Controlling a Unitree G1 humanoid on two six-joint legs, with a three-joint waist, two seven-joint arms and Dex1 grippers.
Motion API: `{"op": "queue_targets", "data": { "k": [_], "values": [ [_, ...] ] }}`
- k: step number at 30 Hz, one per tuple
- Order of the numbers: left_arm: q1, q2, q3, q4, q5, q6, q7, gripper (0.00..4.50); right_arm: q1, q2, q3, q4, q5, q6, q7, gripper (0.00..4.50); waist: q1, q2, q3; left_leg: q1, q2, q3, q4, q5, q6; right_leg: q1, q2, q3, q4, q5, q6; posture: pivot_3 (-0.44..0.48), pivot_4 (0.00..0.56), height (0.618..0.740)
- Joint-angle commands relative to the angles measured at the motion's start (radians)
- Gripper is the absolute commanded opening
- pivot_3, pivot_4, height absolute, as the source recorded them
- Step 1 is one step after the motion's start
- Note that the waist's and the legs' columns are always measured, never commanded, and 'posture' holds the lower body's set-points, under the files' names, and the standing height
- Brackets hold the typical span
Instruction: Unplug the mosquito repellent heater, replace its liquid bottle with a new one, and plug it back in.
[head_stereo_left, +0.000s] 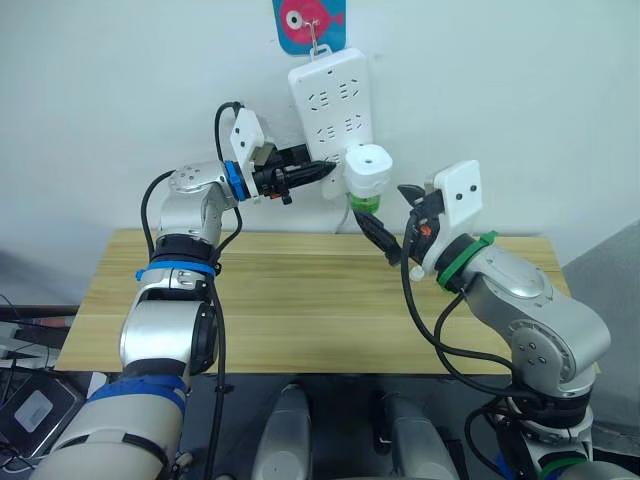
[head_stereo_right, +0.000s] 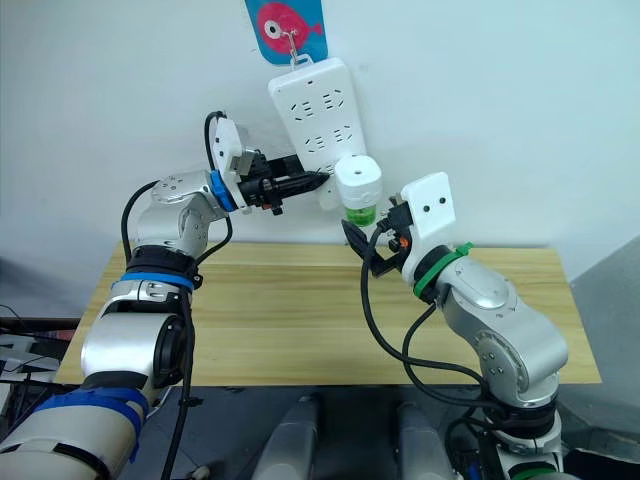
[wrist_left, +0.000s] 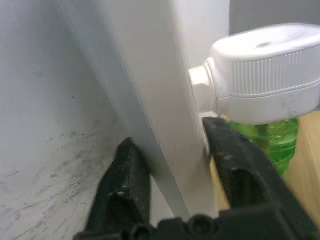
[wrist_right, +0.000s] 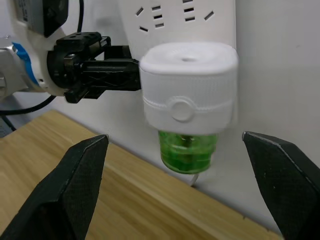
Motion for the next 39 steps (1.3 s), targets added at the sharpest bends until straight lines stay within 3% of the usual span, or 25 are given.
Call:
{"op": "queue_targets", "data": {
  "k": [1,5,11,19,22,28,39],
  "values": [
    [0.009,0.044,0.016,-0.037,-0.001,-0.008,0.012,3.47,-0.007,0.006,-0.003,0.002,0.008,-0.059,0.019,3.5,-0.006,0.0,0.0,0.0,0.0,0.0,0.0,0.0,0.0,0.0,0.0,0.0,0.0,0.0,0.0,0.244,0.223,0.74],
    [0.066,0.14,0.045,-0.118,-0.016,0.029,0.028,4.5,-0.007,0.011,0.034,0.051,-0.003,-0.121,0.047,2.01,-0.018,0.0,0.0,0.001,0.0,0.0,-0.001,0.0,0.0,0.0,0.0,0.0,0.001,0.001,-0.001,0.273,0.215,0.74],
    [0.165,0.24,0.067,-0.287,-0.057,0.13,0.018,4.5,0.002,0.005,0.085,0.093,-0.003,-0.185,0.097,0.02,-0.017,0.0,0.0,0.002,0.001,0.0,-0.002,0.0,0.0,0.0,0.001,-0.001,0.002,0.001,-0.002,0.318,0.203,0.74],
    [0.479,0.317,0.077,-0.839,-0.218,0.347,0.003,4.5,-0.037,0.021,0.186,0.205,-0.048,-0.287,0.161,0.02,0.001,-0.003,-0.003,0.003,0.001,0.001,-0.001,0.0,0.0,0.001,-0.001,0.0,0.0,0.001,-0.002,0.333,0.191,0.74],
    [0.556,0.316,0.067,-0.965,-0.241,0.354,0.022,4.5,-0.058,0.038,0.216,0.25,-0.075,-0.319,0.164,0.02,0.01,-0.003,-0.003,0.004,0.002,0.001,-0.002,0.0,-0.001,0.001,0.0,0.0,0.001,0.001,-0.006,0.338,0.197,0.74],
    [0.566,0.29,0.061,-1.007,-0.267,0.391,0.094,4.5,-0.096,0.087,0.238,0.339,-0.137,-0.384,0.146,0.02,0.019,-0.004,-0.004,0.009,0.002,0.003,-0.002,0.0,-0.001,0.005,0.0,0.001,0.001,-0.002,-0.003,0.331,0.205,0.74],
    [0.542,0.302,0.054,-0.93,-0.245,0.36,0.093,4.5,-0.121,0.113,0.207,0.407,-0.184,-0.432,0.139,0.02,0.019,-0.004,-0.004,0.009,0.002,0.003,-0.003,0.0,-0.001,0.004,0.0,0.001,0.001,-0.002,-0.003,0.335,0.217,0.74]
  ]
}}
